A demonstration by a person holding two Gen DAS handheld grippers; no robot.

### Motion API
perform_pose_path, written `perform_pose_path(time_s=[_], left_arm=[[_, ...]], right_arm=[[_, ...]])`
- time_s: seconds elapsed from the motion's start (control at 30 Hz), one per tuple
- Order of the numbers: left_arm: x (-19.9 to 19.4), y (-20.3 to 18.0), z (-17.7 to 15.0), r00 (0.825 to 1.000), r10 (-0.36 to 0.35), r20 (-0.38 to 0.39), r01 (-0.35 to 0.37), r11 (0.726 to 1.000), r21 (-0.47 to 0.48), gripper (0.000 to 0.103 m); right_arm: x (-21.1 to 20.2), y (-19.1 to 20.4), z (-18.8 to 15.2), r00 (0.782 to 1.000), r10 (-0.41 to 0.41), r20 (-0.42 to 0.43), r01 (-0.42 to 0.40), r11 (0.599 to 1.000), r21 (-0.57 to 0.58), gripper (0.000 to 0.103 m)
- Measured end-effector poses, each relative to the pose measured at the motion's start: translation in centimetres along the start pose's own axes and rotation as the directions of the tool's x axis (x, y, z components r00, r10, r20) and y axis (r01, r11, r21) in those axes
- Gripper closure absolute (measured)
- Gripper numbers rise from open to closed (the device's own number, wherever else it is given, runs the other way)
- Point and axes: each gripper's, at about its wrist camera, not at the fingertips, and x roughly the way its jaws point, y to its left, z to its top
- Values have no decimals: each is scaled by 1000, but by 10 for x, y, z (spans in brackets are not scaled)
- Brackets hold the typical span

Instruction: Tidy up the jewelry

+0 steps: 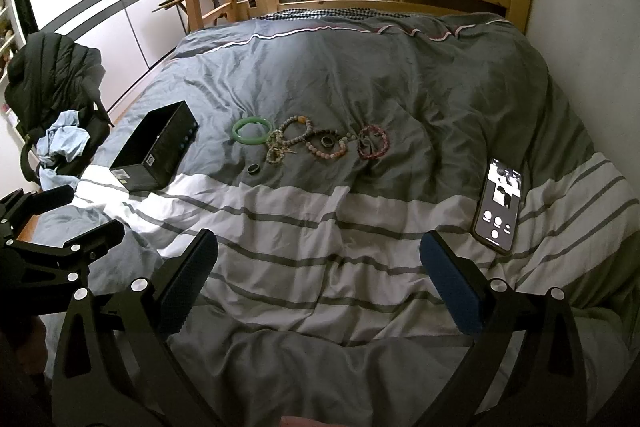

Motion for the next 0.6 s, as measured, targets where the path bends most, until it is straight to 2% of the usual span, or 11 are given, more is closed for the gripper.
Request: perform_pose_path(time_s=[0.6], left_arm=[[5,-2,-1,1000,0,-9,0,1000,6,5]], right_arm=[[1,0,0,1000,0,-1,0,1000,2,3]])
